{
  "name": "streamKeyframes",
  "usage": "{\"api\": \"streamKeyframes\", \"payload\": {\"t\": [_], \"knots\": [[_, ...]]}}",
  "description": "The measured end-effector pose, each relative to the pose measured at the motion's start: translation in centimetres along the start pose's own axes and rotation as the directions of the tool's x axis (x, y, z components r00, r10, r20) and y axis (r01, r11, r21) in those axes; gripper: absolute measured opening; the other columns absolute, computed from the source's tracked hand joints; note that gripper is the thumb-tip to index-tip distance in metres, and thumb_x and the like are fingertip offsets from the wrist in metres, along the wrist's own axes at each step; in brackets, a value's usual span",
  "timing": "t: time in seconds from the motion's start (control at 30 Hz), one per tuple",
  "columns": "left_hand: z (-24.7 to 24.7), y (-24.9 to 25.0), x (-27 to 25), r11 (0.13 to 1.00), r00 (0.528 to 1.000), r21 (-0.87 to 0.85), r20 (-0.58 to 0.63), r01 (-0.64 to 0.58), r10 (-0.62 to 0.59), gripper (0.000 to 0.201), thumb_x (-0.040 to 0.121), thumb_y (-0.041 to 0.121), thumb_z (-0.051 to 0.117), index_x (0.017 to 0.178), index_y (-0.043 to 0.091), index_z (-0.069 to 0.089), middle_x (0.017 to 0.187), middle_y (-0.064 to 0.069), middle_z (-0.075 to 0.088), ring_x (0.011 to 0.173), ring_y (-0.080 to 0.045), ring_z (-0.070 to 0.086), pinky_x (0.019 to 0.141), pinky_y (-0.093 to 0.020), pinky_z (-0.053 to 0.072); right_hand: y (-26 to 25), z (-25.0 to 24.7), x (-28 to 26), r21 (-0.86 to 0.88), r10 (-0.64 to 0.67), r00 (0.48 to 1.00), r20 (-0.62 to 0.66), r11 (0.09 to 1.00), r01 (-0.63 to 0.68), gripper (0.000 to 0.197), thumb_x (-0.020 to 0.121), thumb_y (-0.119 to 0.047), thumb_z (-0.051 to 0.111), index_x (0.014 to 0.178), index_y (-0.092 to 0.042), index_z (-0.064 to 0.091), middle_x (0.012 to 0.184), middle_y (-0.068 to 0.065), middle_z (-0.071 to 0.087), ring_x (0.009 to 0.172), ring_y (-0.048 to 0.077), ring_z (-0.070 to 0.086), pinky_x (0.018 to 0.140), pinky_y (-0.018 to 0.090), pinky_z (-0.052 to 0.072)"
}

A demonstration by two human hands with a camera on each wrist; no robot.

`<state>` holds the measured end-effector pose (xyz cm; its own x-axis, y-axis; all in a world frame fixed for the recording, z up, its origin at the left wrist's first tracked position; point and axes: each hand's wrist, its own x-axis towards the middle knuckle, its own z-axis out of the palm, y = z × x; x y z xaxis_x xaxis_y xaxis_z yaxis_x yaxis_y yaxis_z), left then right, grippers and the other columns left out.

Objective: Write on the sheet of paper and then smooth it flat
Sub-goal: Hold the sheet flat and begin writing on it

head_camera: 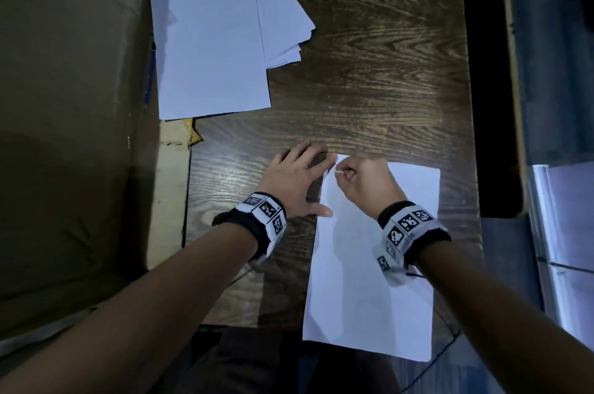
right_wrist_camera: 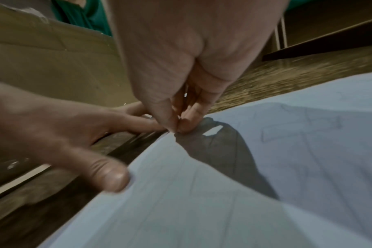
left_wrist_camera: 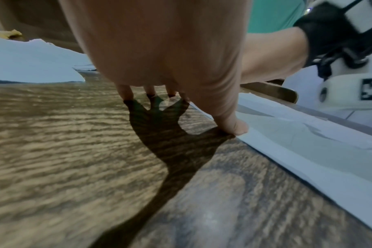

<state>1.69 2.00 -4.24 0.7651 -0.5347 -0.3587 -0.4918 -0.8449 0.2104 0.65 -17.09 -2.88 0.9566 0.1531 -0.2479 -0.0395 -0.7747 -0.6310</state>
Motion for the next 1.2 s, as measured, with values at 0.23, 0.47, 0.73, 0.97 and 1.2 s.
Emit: {"api": "streamKeyframes", "payload": {"t": [0.23, 0.47, 0.73, 0.97, 1.2], "knots": [[-0.1, -0.2, 0.5, 0.999, 0.996, 0.038, 0.089, 0.008, -0.011, 0.116, 0.069, 0.09, 0.056, 0.162, 0.04, 0.007, 0.167, 0.003, 0.005, 0.155, -0.032, -0.008, 0.124, -0.056, 0.01, -0.1, -0.6, 1.4, -0.037, -0.025, 1.0, 0.009, 0.999, 0.025, 0.012, 0.087, -0.014, 0.061, 0.09, -0.011, 0.072, 0.083, 0.002, 0.062, 0.071, 0.018, 0.057, 0.068, 0.033, 0.052], [-0.4, -0.1, 0.5, 0.999, 0.99, -0.019, 0.136, 0.04, -0.037, 0.116, 0.068, 0.089, 0.06, 0.16, 0.044, 0.005, 0.168, 0.007, -0.007, 0.154, -0.036, -0.017, 0.123, -0.06, 0.003, -0.5, -0.1, -0.7, -0.059, -0.1, 0.987, 0.124, 0.992, 0.108, 0.01, 0.087, -0.011, 0.061, 0.086, -0.009, 0.071, 0.081, 0.005, 0.061, 0.07, 0.022, 0.058, 0.067, 0.036, 0.052], [-0.4, -0.1, 0.5, 0.998, 0.992, -0.033, 0.123, 0.045, -0.041, 0.116, 0.066, 0.089, 0.062, 0.16, 0.044, 0.009, 0.168, 0.008, -0.003, 0.154, -0.036, -0.014, 0.122, -0.063, 0.007, -0.8, 0.7, -2.3, -0.057, -0.124, 0.982, 0.141, 0.989, 0.133, 0.011, 0.088, -0.013, 0.06, 0.085, -0.009, 0.07, 0.081, 0.005, 0.06, 0.069, 0.023, 0.058, 0.065, 0.034, 0.05], [-0.3, -0.2, 0.5, 0.998, 0.993, -0.043, 0.112, 0.045, -0.04, 0.117, 0.065, 0.089, 0.062, 0.16, 0.045, 0.01, 0.168, 0.008, -0.001, 0.154, -0.035, -0.013, 0.122, -0.062, 0.007, -1.0, 1.1, -0.8, -0.048, -0.045, 0.999, -0.012, 0.998, 0.044, 0.012, 0.087, -0.012, 0.059, 0.081, -0.009, 0.069, 0.077, 0.005, 0.06, 0.067, 0.021, 0.057, 0.063, 0.032, 0.049], [-0.6, -0.3, 0.4, 0.999, 0.991, -0.027, 0.128, 0.043, -0.039, 0.117, 0.066, 0.09, 0.061, 0.16, 0.044, 0.011, 0.168, 0.007, -0.001, 0.154, -0.037, -0.012, 0.12, -0.063, 0.007, -0.3, 0.9, 1.3, -0.005, 0.032, 0.988, -0.149, 0.999, -0.033, 0.012, 0.089, -0.013, 0.06, 0.09, -0.01, 0.072, 0.086, 0.009, 0.066, 0.07, 0.022, 0.061, 0.065, 0.034, 0.054]]}}
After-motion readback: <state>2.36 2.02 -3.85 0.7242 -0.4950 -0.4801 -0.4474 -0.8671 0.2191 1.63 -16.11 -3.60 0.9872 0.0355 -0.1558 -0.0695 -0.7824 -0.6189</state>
